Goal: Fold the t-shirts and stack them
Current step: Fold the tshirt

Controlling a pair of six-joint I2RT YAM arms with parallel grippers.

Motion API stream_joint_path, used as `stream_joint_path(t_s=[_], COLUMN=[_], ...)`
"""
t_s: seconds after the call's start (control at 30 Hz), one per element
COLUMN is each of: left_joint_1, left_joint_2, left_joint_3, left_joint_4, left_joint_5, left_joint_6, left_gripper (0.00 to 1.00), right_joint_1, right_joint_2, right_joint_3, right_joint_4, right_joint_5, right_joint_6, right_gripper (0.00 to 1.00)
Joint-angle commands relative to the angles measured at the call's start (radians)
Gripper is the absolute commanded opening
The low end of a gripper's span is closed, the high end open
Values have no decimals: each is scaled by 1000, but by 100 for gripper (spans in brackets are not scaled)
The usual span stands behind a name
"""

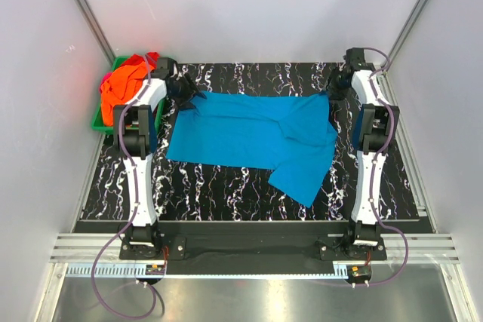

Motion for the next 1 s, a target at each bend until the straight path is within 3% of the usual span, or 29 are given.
stream_joint_path(t_s=[0.0,0.13,0.27,0.4,0.5,0.7,0.83,0.97], left_joint_1=[2,8,10,11,19,17,19,19], left_joint_2=[-1,56,101,81,84,88,104,108], left_joint_3=[61,114,124,73,75,68,70,72], left_joint_4=[32,35,39,49,22,-1,-1,30], left_joint_5=[-16,-25,-19,-66,-100,-131,-131,-105], left_joint_6=[-37,-57,-86,-86,-86,-84,-101,-132], left_gripper=[67,67,67,68,67,68,68,68], right_joint_1=[-3,-15,-17,-24,-43,-106,-126,-126], right_joint_2=[7,-12,37,33,37,15,27,66], right_joint_3=[57,0,72,49,40,-9,-45,-9], right_joint_4=[35,132,55,56,63,113,205,259], right_joint_5=[1,-64,-49,-15,-6,-16,-190,-263], right_joint_6=[6,63,69,72,92,199,243,266], right_gripper=[52,51,47,12,0,0,0,0])
